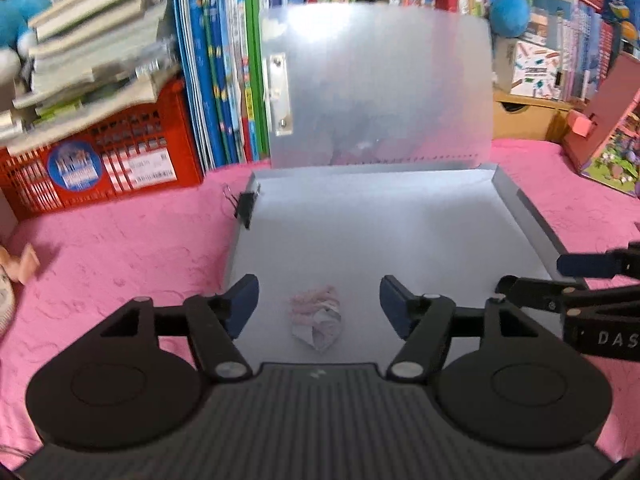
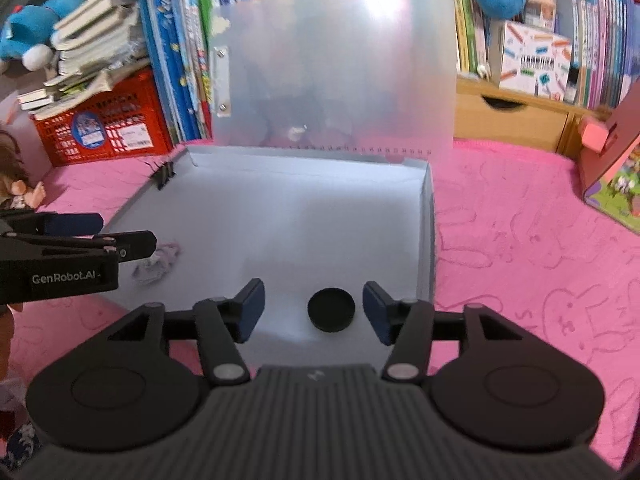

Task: Organize objects
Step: 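Lift both open tools out of the white box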

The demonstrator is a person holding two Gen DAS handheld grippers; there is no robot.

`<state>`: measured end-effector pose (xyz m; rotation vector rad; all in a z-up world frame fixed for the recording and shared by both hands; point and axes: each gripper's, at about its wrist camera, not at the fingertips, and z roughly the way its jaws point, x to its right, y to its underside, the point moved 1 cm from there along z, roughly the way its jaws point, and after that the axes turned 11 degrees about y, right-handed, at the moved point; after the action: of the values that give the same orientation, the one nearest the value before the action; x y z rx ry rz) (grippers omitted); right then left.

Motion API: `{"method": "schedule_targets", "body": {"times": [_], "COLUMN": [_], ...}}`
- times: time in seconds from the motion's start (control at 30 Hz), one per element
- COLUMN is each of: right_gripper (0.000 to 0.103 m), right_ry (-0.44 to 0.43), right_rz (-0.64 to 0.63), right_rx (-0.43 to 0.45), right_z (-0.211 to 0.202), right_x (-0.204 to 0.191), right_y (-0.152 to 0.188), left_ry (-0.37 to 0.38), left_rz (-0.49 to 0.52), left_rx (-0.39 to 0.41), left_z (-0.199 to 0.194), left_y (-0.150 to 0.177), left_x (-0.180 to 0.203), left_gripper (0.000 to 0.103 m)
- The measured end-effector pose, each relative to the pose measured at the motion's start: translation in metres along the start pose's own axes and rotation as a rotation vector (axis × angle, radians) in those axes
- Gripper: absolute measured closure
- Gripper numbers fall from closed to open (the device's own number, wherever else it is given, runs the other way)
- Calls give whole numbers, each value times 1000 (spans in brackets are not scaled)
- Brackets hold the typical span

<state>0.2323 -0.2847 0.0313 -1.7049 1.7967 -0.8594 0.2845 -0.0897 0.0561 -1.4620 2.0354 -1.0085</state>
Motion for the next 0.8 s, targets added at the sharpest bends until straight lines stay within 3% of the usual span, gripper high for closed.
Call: {"method": "schedule_targets", "body": {"times": [0.3,0.43,0.8], "right_gripper": [22,16,14], "right_ry": [-31,-34,-21], "right_rz": [-44,-77,-100], "right_rx": [100,138,189], "right_z": [-52,-75,-115], "right_x": [0,-3,-5], "right_y": [14,30,79], "left_ry": [49,68,129], "left_rz": [12,31,26], "left_rx": [62,79,114], "left_z": [-63,-91,-146], "left_y": [18,39,104], "left_x": [-4,1,13], "left_gripper": [26,26,19]}}
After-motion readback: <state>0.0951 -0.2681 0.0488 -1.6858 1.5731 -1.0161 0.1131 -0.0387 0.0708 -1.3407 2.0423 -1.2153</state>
